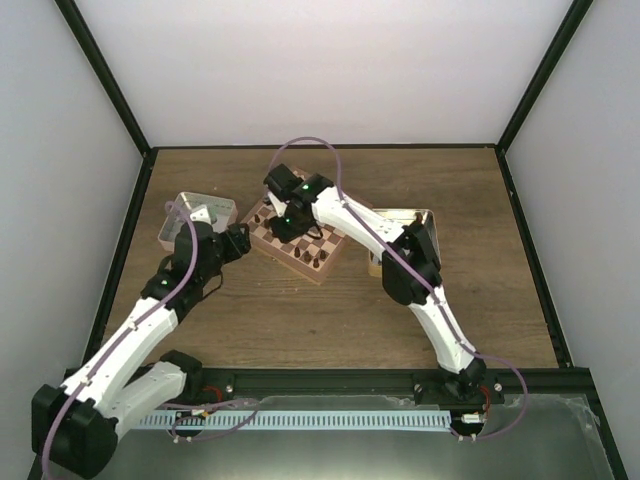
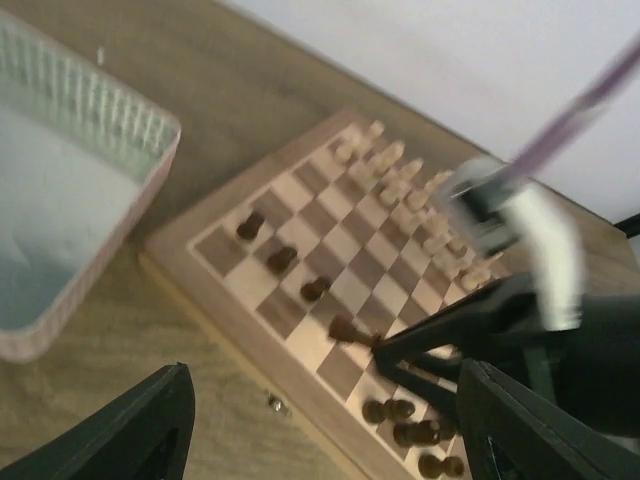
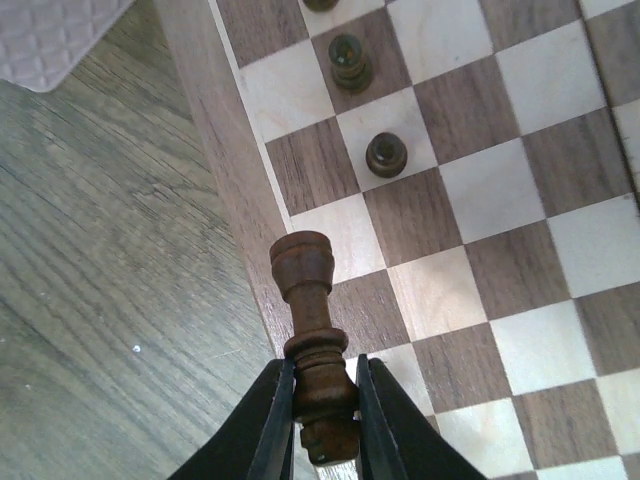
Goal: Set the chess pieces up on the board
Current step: Place the chess piece on the chessboard.
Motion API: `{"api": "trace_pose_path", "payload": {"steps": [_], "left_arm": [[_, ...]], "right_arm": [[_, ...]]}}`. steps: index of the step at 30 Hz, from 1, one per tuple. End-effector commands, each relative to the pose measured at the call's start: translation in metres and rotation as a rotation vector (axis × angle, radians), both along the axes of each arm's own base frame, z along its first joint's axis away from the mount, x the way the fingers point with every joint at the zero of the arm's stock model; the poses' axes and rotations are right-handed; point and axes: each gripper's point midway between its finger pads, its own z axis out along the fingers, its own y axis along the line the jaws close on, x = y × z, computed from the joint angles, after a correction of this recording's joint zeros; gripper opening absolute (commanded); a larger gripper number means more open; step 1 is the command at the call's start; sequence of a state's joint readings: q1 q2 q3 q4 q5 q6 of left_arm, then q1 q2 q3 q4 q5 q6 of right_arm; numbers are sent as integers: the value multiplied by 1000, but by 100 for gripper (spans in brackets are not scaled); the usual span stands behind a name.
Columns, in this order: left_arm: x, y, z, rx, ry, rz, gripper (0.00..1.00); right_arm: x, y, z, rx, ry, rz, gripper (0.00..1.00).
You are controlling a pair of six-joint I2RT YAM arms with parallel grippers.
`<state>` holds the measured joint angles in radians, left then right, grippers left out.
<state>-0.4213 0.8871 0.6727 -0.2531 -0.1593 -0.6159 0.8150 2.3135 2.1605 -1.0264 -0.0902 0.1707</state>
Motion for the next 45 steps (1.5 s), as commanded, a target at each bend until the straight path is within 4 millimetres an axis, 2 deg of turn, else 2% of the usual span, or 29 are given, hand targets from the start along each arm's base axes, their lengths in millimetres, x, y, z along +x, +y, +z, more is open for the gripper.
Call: {"api": "trace_pose_path", "payload": {"steps": [1, 6, 14, 18, 22, 27, 37, 45], "left_arm": [[1, -23, -19, -266, 76, -102, 73], [12, -27, -27, -307, 74, -114, 74], [35, -34, -37, -316, 80, -137, 74], [41, -35, -51, -324, 83, -131, 74], [53, -54, -57, -364, 109, -198, 73], [67, -67, -78, -383, 188, -224, 69], [68, -78, -101, -399, 245, -266, 51], [65, -76, -112, -382, 260, -265, 46]], "right_arm": [[6, -5, 32, 60, -43, 6, 13], [6, -13, 39, 78, -59, -4, 13], [1, -14, 49, 131, -81, 8, 14], [-1, -13, 49, 150, -82, 11, 14], [-3, -11, 56, 184, -109, 36, 14], [-4, -10, 57, 190, -114, 55, 14], [1, -5, 69, 236, -129, 11, 18], [7, 1, 70, 271, -130, -33, 17]]}}
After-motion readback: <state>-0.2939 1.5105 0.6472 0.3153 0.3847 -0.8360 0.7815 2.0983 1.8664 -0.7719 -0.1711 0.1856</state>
